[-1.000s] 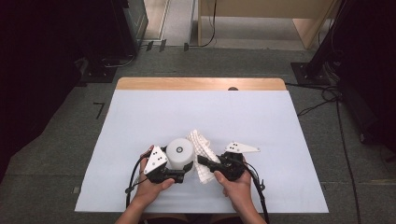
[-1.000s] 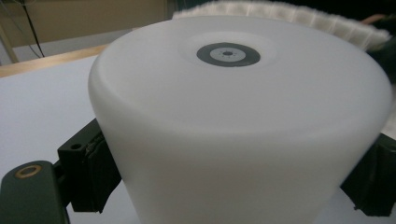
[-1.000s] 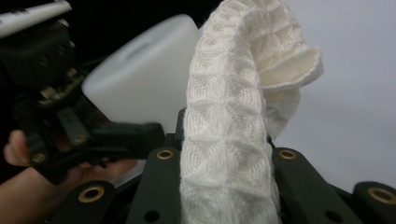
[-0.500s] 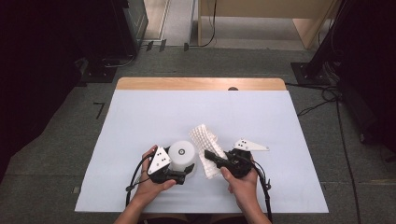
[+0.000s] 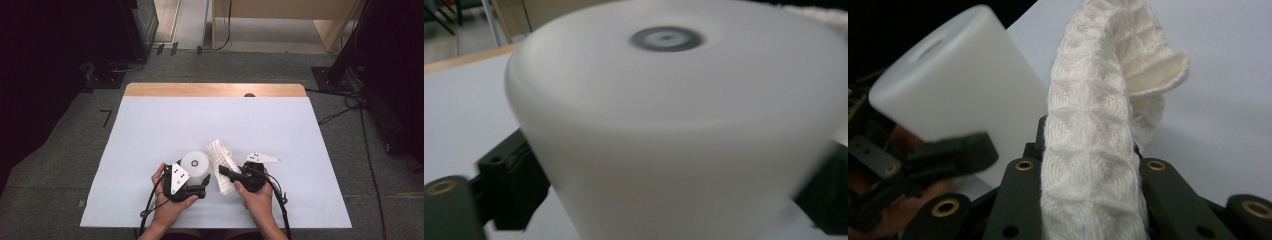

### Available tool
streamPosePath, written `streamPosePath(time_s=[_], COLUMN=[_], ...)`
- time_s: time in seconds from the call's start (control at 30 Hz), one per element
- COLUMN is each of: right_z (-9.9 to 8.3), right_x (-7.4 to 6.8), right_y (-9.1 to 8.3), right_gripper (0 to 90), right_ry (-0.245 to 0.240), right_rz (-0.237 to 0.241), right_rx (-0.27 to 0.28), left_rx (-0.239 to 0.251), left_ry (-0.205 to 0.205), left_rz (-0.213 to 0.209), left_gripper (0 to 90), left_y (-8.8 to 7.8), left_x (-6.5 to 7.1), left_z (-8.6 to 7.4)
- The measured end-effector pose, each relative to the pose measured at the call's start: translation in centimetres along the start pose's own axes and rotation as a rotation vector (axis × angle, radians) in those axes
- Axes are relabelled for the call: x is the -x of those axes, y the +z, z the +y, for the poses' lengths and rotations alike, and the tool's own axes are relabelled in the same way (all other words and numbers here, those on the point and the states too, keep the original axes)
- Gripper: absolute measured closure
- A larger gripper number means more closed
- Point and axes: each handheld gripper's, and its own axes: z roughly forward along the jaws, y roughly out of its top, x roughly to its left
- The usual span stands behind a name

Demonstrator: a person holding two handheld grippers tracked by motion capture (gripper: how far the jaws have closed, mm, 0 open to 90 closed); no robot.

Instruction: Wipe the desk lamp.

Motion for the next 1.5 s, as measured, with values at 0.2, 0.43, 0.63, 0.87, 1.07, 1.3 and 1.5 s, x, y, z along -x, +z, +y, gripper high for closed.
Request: streamPosePath(time_s=[0.2,0.43,0.63,0.87,1.07,1.3,1.5], right_z=[-0.5,-0.3,0.6,2.1,2.3,1.3,0.4], right_x=[-0.7,-1.6,-1.9,-2.9,-2.4,-0.7,-0.2], right_y=[1.0,1.0,0.0,-2.0,-2.6,-1.6,-0.6], right_gripper=[73.9,74.0,74.0,74.0,74.0,74.0,73.9], right_ry=[-0.002,-0.014,-0.026,-0.057,-0.041,-0.003,0.013], right_rz=[0.021,0.059,0.073,0.108,0.083,0.029,0.016], right_rx=[-0.030,-0.013,0.026,0.100,0.115,0.080,0.033], left_rx=[0.051,0.056,0.018,0.011,0.029,-0.006,0.008], left_ry=[-0.043,-0.031,0.001,0.041,0.034,-0.035,-0.016], left_rz=[-0.121,-0.191,-0.202,-0.222,-0.202,-0.098,-0.064], left_gripper=[8.7,8.8,8.8,8.8,7.0,0.1,8.3], left_y=[-0.5,-0.5,0.0,0.3,0.4,0.3,0.1], left_x=[-2.3,-2.7,-2.1,-1.9,-2.1,-1.1,-0.7], left_z=[0.5,0.7,0.4,0.1,-0.2,-0.4,-0.1])
